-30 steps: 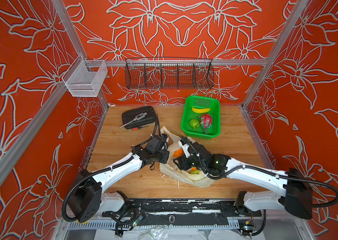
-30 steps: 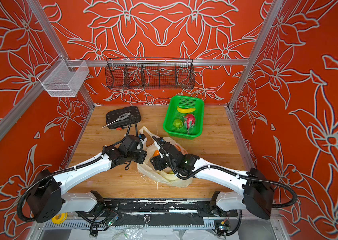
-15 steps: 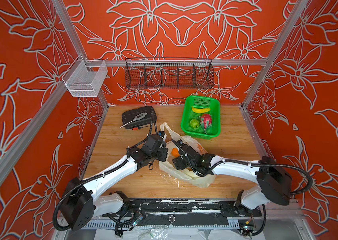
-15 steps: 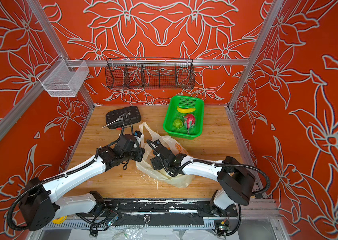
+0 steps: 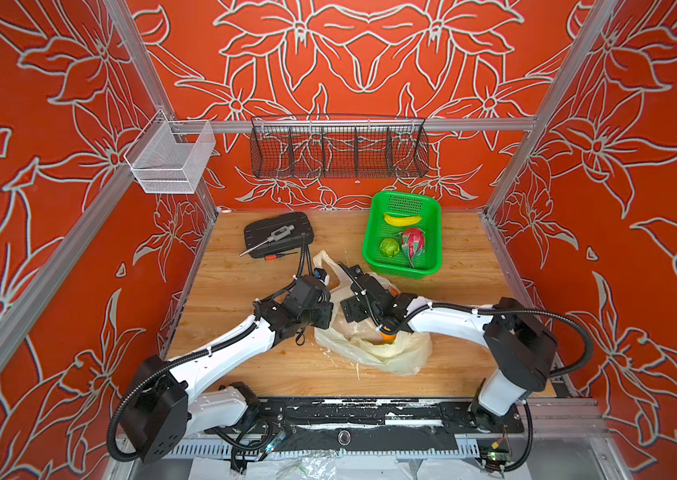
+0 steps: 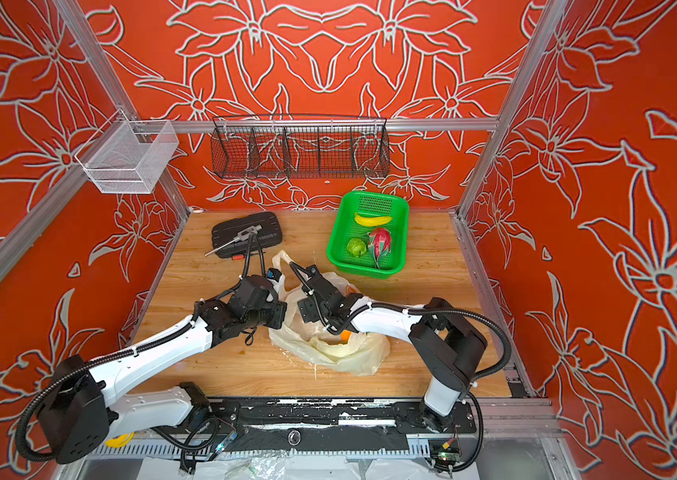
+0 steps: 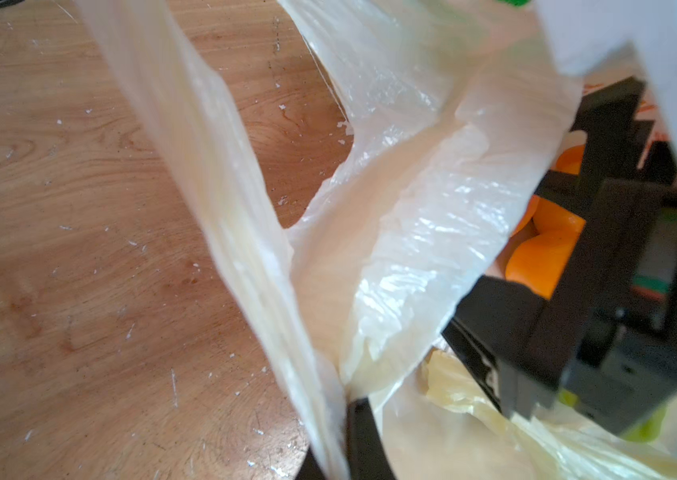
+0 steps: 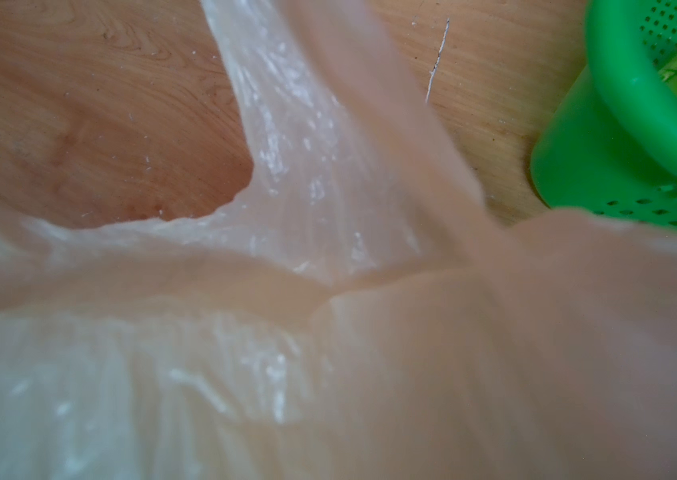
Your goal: Untie the knot of the plastic bag and take out the fruit
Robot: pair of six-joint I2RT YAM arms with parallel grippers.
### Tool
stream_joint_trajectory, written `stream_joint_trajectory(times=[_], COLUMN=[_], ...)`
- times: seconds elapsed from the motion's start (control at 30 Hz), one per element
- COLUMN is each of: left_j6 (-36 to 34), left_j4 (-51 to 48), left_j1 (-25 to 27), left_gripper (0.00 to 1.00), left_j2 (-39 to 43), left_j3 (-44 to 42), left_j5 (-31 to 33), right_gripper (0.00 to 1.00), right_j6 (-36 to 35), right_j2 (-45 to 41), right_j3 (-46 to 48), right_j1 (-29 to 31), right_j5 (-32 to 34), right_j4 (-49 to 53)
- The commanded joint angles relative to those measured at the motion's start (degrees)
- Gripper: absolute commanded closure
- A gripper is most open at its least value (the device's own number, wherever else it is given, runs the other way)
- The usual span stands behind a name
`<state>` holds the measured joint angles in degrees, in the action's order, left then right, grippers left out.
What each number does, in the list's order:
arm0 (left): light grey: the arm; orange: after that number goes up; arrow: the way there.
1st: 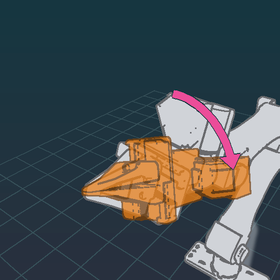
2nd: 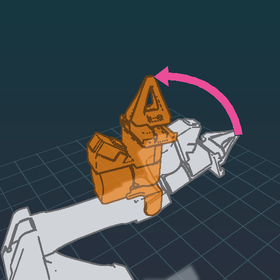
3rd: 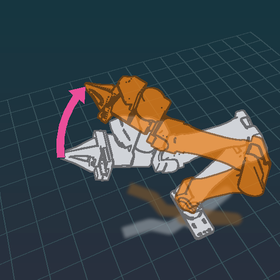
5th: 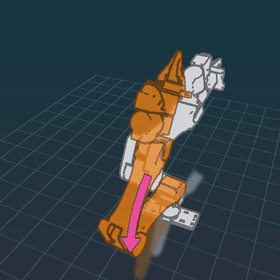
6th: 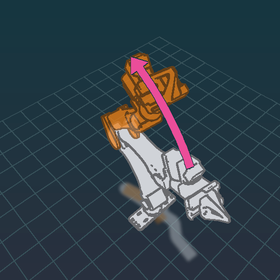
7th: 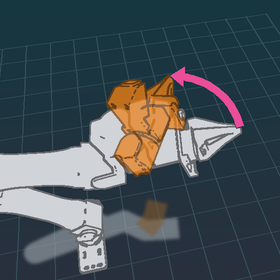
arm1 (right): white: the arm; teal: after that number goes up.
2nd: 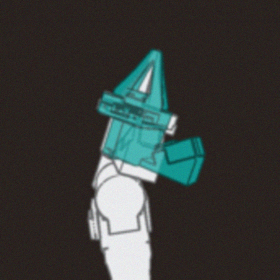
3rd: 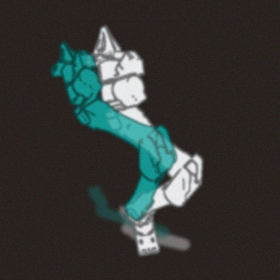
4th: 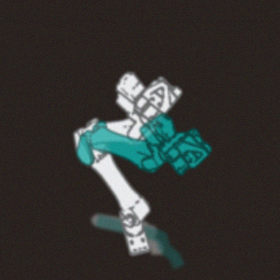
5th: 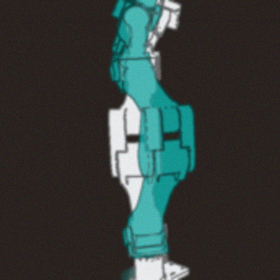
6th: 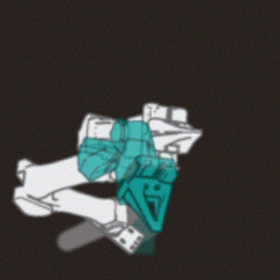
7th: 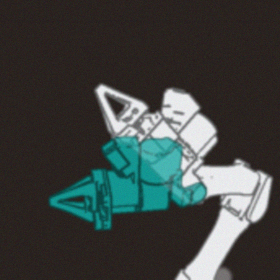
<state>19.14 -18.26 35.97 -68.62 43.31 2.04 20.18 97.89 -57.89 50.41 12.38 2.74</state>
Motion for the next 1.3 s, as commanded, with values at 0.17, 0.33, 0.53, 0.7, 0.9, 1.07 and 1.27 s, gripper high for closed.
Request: stream_joint_trajectory(times=[0.17, 0.33, 0.53, 0.7, 0.9, 1.07, 1.27], left_j6=[0.82, 0.87, 0.85, 1.02, 1.21, 0.97, 1.07], left_j4=[1.47, 1.64, 1.74, 1.64, 1.12, -0.14, -1.77], left_j1=[-0.28, -0.26, -0.27, -0.36, -0.32, -0.28, -0.36], left_gripper=[0.99, 0.97, 0.93, 0.91, 0.71, 0.56, 0.5], left_j2=[0.94, 0.77, 0.42, 0.4, 1.03, 1.73, 3.63], left_j3=[-0.58, -0.76, -0.28, -0.02, 0.02, 0.61, 1.42], left_j5=[1.45, 1.25, 1.12, 0.86, 0.87, 0.59, 0.57], right_gripper=[0.08, 0.09, 0.15, 0.2, 0.34, 0.39, 0.4], right_j6=[0.02, 0.38, 1.17, 0.87, 1.08, 1.0, 1.35], right_j2=[5.25, 7.57, 9.59, 9.78, 7.82, 4.78, 0.84], right_j3=[-3.75, -4.46, -5.64, -6.18, -5.28, -4.46, -2.75], right_j1=[-1.74, -2.63, -2.83, -2.95, -2.87, -2.86, -2.81], right_j5=[-2.86, -5.19, -5.79, -6.03, -6.45, -7.32, -8.34], right_j4=[-1.71, -2.18, -0.55, 0.85, 1.26, 1.45, 1.92])
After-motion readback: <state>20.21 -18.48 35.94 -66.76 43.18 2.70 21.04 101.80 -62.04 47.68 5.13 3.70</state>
